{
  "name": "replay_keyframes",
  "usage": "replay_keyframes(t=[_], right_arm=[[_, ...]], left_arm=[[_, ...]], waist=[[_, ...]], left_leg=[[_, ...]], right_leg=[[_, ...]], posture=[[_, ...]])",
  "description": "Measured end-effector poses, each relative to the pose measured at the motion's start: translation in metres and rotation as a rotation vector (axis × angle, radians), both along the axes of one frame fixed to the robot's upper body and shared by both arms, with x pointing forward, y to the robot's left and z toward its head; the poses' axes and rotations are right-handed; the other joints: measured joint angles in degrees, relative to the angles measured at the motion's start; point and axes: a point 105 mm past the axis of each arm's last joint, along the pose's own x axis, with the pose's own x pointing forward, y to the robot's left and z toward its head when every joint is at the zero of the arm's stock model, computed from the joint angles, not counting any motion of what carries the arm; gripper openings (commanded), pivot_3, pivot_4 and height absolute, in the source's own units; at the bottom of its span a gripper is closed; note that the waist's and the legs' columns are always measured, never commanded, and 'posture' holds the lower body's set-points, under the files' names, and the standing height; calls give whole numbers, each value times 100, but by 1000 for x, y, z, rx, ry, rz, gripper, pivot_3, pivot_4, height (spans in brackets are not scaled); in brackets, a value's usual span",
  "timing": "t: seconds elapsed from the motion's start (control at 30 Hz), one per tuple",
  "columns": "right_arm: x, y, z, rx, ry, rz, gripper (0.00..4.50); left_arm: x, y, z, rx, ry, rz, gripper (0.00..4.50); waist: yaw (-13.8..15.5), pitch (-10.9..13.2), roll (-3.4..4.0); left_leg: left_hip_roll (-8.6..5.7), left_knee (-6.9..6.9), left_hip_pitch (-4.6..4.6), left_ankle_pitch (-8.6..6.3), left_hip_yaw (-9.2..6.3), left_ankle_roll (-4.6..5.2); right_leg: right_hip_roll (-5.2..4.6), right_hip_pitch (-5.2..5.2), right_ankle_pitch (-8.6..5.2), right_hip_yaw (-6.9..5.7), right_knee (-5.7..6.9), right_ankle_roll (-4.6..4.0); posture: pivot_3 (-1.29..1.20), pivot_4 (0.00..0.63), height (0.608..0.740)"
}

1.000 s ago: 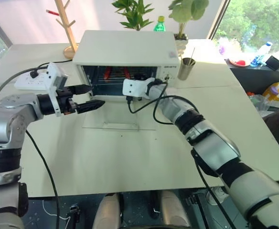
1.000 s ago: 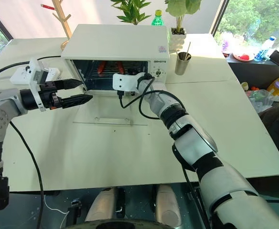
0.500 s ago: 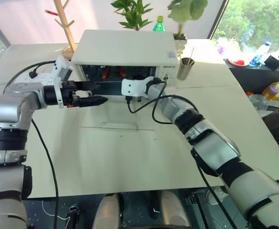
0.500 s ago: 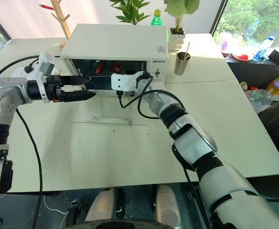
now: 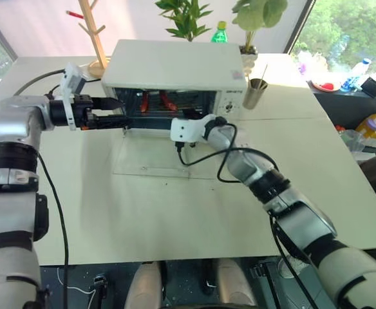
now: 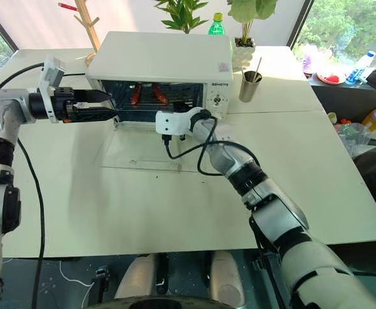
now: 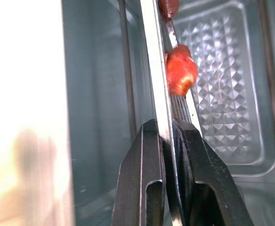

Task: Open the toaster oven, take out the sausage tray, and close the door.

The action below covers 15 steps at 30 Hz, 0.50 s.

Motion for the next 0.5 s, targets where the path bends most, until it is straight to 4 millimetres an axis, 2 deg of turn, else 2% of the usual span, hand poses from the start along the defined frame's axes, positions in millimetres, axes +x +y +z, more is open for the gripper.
replay_keyframes(t=[0.17, 0.37, 0.5], right_arm=[[-16, 3, -4, -3, 12, 56, 80], [-38, -5, -6, -14, 9, 109, 80], [-44, -8, -7, -18, 13, 118, 80]], left_arm=[[4, 4, -5, 14, 8, 20, 4500], [4, 3, -8, 23, 14, 14, 4500], [4, 3, -9, 31, 16, 15, 4500]], waist=[[-11, 0, 0], [6, 0, 0], [4, 0, -1]], left_leg=[[2, 1, 16, 5, -2, -6], [1, 0, 14, 5, -3, -6], [1, 0, 14, 5, -3, -6]], right_leg=[[3, 5, 0, 0, 14, -1], [1, 5, -1, 0, 17, -1], [1, 5, 0, 0, 17, -1]], posture=[[0, 150, 717], [0, 150, 717], [0, 150, 717]])
